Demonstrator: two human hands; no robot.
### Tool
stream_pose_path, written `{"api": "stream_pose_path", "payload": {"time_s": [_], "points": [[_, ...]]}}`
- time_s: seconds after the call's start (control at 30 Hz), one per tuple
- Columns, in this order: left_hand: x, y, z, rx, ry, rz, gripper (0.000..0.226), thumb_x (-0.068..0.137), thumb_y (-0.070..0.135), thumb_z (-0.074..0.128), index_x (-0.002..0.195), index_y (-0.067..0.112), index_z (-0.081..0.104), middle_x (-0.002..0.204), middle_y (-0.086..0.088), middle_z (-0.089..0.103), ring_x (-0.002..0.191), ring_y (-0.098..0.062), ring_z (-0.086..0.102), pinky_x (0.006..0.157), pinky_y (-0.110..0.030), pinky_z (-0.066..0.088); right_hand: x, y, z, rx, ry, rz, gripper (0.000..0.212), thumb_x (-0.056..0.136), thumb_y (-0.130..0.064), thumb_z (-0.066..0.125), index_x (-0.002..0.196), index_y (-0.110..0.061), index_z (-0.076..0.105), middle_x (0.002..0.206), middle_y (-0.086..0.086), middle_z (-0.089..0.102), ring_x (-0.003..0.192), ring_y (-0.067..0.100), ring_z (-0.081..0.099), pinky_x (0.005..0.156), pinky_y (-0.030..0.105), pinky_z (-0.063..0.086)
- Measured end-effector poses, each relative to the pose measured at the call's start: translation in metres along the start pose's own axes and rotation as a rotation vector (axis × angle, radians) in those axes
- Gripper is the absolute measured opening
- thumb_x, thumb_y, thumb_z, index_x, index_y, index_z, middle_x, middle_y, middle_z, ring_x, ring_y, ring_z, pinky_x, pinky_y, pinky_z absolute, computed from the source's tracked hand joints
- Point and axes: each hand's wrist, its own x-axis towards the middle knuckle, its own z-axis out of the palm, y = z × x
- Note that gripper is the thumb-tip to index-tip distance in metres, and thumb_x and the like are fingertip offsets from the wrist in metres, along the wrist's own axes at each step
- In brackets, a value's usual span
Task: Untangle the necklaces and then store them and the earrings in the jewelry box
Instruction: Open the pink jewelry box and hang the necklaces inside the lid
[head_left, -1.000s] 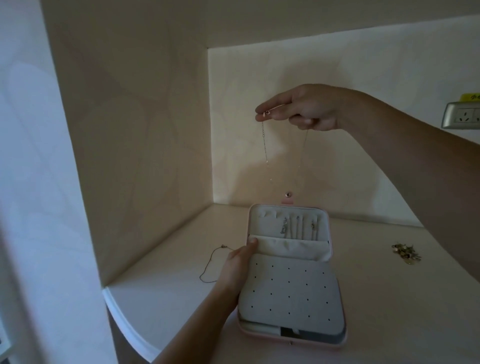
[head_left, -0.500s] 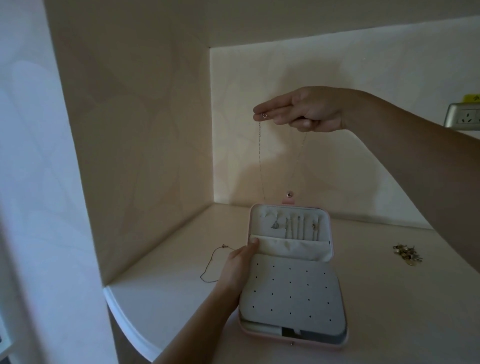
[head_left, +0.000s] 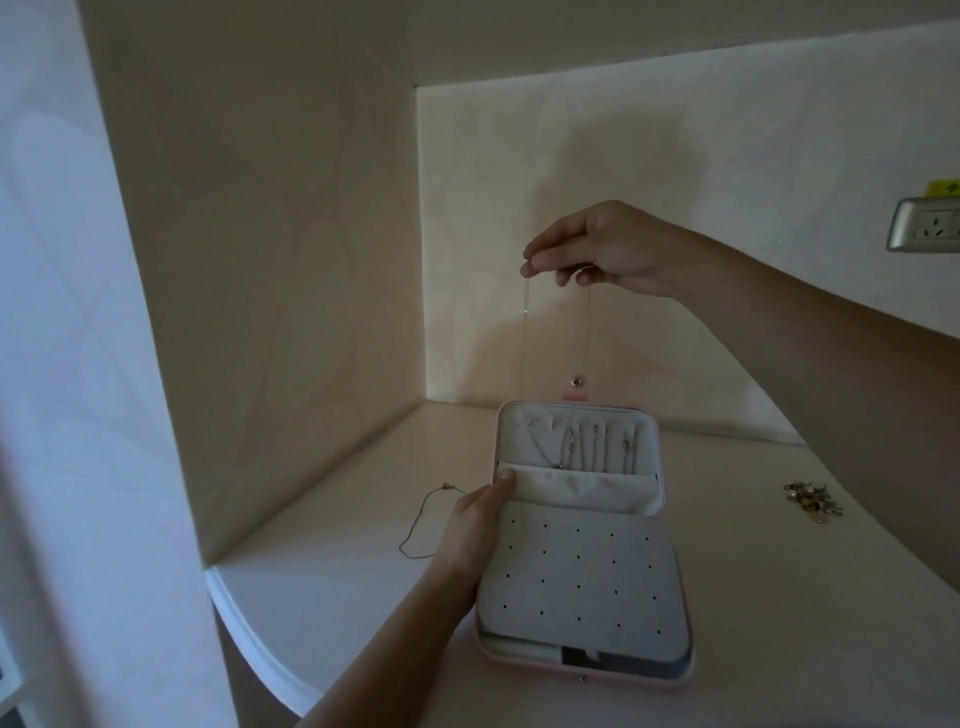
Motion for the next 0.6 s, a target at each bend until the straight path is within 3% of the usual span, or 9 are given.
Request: {"api": "stream_pose_path", "payload": {"time_s": [0.1,0.3,0.43,0.6], "points": [[0.0,0.0,0.0,-0.004,0.002,0.002,0.041,0.098,0.038,0.046,0.106,0.004,0.069,0.093,-0.011,0.075,0.085,-0.024,0.072,0.066,-0.029,0.057,-0.002,0.005,0.002,0.03,0.002,0.008,0.01,0.084,-0.005,0.069,0.093,-0.011,0.07,0.09,0.003,0.074,0.066,0.004,0.063,0.06,0.014,0.05],[-0.001,0.001,0.001,-0.011,0.008,-0.002,0.038,0.098,0.037,0.047,0.102,0.008,0.07,0.092,-0.01,0.075,0.087,-0.026,0.072,0.077,-0.037,0.057,-0.005,0.008,0.007,0.047,-0.038,0.033,0.011,0.086,-0.002,0.066,0.094,-0.009,0.069,0.084,0.003,0.07,0.06,0.004,0.055,0.055,0.013,0.046],[0.0,0.002,0.001,-0.009,0.016,0.002,0.038,0.098,0.036,0.047,0.099,0.007,0.071,0.088,-0.009,0.075,0.083,-0.023,0.073,0.07,-0.032,0.056,-0.008,0.015,0.013,-0.03,-0.108,0.037,0.012,0.086,0.0,0.066,0.095,-0.008,0.069,0.084,0.005,0.07,0.063,0.005,0.061,0.061,0.015,0.051],[-0.001,0.002,0.0,0.002,0.022,0.004,0.04,0.098,0.036,0.046,0.103,0.004,0.07,0.091,-0.011,0.075,0.085,-0.025,0.072,0.072,-0.033,0.057,-0.017,0.037,0.03,-0.168,-0.151,0.075,0.019,0.086,0.003,0.065,0.102,-0.007,0.062,0.083,0.006,0.068,0.056,0.005,0.056,0.054,0.015,0.046]]}}
